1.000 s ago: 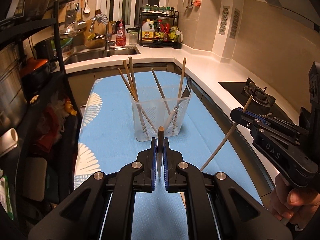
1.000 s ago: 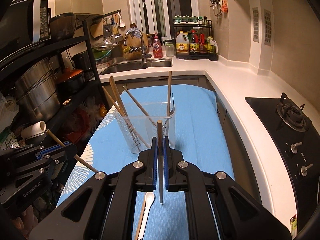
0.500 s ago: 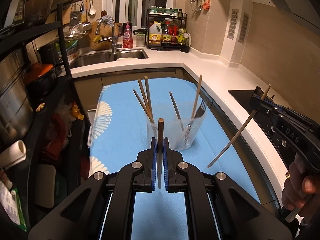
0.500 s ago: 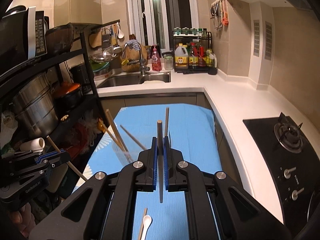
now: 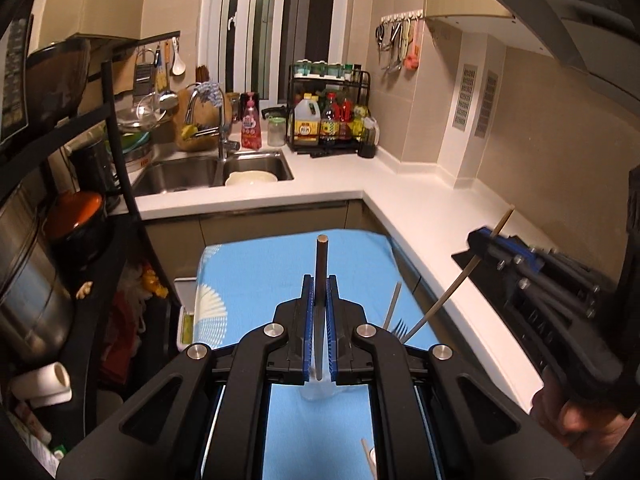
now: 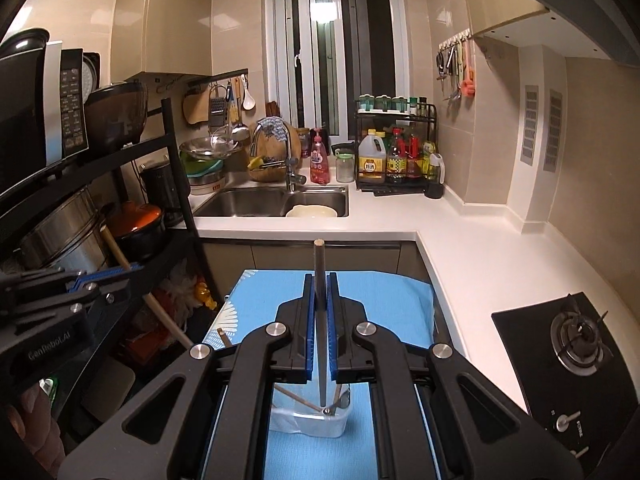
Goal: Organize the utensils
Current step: 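Lower both chopsticks into the holder and open both tools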
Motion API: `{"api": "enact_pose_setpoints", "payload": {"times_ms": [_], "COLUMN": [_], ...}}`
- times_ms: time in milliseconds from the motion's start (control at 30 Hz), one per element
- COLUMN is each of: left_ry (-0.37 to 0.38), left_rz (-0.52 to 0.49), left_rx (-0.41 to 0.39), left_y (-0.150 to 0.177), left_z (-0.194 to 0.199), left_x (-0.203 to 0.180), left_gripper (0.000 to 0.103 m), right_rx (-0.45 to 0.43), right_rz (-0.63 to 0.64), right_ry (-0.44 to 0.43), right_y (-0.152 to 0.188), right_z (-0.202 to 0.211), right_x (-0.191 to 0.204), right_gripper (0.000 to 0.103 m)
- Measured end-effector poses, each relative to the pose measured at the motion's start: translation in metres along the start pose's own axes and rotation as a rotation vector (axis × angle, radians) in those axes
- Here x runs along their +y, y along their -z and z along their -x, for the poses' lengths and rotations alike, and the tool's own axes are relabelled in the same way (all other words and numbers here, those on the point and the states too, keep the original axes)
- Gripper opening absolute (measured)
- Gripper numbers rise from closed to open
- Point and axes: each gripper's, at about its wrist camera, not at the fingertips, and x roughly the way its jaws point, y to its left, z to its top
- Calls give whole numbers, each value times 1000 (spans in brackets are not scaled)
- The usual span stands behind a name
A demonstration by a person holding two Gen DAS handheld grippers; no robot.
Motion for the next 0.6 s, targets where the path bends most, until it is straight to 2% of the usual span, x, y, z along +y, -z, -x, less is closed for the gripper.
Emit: {"api": "enact_pose_setpoints", "payload": {"times_ms": [100, 333, 600], "left_ry": [7, 7, -3], "left_rz": [-7, -53, -63], "left_rx": [7, 78, 123], "left_y": [-8, 11, 28], "left_z": [-20, -77, -107], "left_x": [-4, -11, -6], "left_gripper": [6, 6, 6], "right_rx": [19, 81, 130], "right_rz": [7, 3, 6], "right_ry": [4, 13, 17], "right_y": [4, 33, 55], "right_z": [-20, -64, -86], "right_x": [3, -3, -8], "right_gripper": [6, 5, 5]}}
